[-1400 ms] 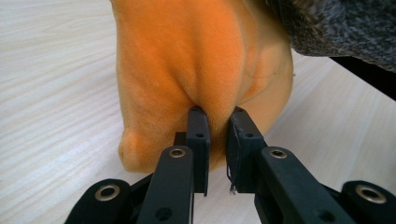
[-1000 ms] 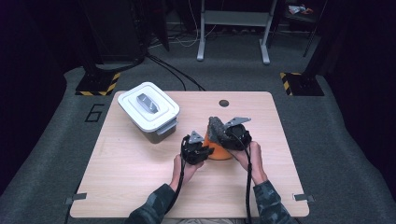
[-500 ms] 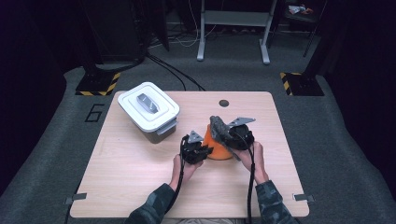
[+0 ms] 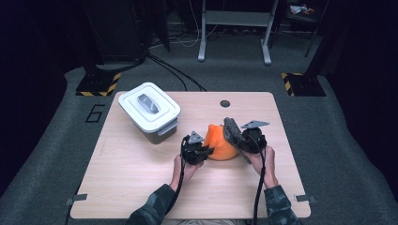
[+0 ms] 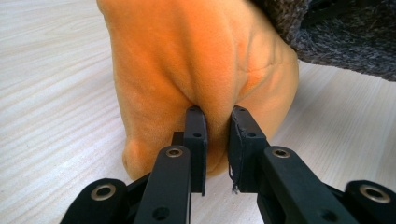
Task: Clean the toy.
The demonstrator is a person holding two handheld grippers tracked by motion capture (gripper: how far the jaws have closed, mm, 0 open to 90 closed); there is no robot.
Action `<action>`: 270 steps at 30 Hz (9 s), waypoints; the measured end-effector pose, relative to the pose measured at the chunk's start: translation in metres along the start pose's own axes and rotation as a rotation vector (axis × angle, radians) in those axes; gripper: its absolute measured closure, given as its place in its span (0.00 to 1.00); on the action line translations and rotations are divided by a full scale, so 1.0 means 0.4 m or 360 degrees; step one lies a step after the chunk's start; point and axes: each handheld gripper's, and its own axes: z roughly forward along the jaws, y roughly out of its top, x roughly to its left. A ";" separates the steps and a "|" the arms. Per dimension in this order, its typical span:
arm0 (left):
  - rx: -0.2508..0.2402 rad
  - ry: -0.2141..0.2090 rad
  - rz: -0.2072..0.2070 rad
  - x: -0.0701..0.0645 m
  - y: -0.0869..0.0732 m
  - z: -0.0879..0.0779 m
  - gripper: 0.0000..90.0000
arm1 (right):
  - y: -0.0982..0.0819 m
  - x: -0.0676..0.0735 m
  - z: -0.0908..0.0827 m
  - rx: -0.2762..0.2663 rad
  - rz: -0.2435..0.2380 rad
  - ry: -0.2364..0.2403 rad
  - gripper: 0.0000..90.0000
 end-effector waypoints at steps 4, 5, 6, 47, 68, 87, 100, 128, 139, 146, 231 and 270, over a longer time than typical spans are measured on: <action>-0.0007 -0.0009 -0.0004 0.002 -0.002 0.001 0.87 | -0.016 -0.021 0.006 0.0025 0.0036 -0.0024 0.79; -0.0004 -0.0005 -0.0003 0.003 -0.002 0.000 0.87 | -0.020 -0.026 0.008 0.0031 0.0027 -0.0036 0.80; -0.0003 -0.0002 0.0000 0.004 -0.002 0.000 0.87 | -0.023 -0.029 0.010 0.0042 0.0039 -0.0061 0.80; 0.0004 0.0025 0.0039 -0.007 -0.005 -0.005 0.87 | 0.073 0.095 -0.019 0.0001 -0.0177 0.0044 0.80; -0.0010 0.0006 0.0001 -0.001 -0.005 -0.001 0.87 | 0.018 0.018 -0.003 0.0071 -0.0071 -0.0034 0.80; -0.0010 0.0018 0.0000 0.002 -0.004 0.000 0.87 | -0.093 -0.081 0.086 0.0303 0.0132 -0.0100 0.81; -0.0012 0.0015 -0.0007 0.004 -0.004 0.000 0.87 | 0.009 0.006 -0.055 0.0018 -0.0014 -0.0037 0.82; -0.0001 0.0071 0.0058 -0.012 0.009 0.013 0.88 | 0.070 0.082 -0.038 -0.0085 -0.0174 0.0042 0.83; 0.0004 0.0065 0.0032 -0.001 -0.001 0.014 0.88 | 0.071 0.126 0.028 -0.0001 -0.0265 0.0013 0.82; -0.0003 0.0062 0.0032 0.000 -0.001 0.015 0.88 | 0.062 0.098 0.018 0.0005 -0.0206 -0.0011 0.82; -0.0002 0.0052 0.0048 0.013 -0.011 0.013 0.88 | -0.023 -0.037 0.031 0.0203 0.0067 -0.0145 0.80; -0.0046 0.0050 0.0053 0.010 -0.010 0.004 0.58 | 0.013 0.012 0.018 0.0114 -0.0006 -0.0070 0.81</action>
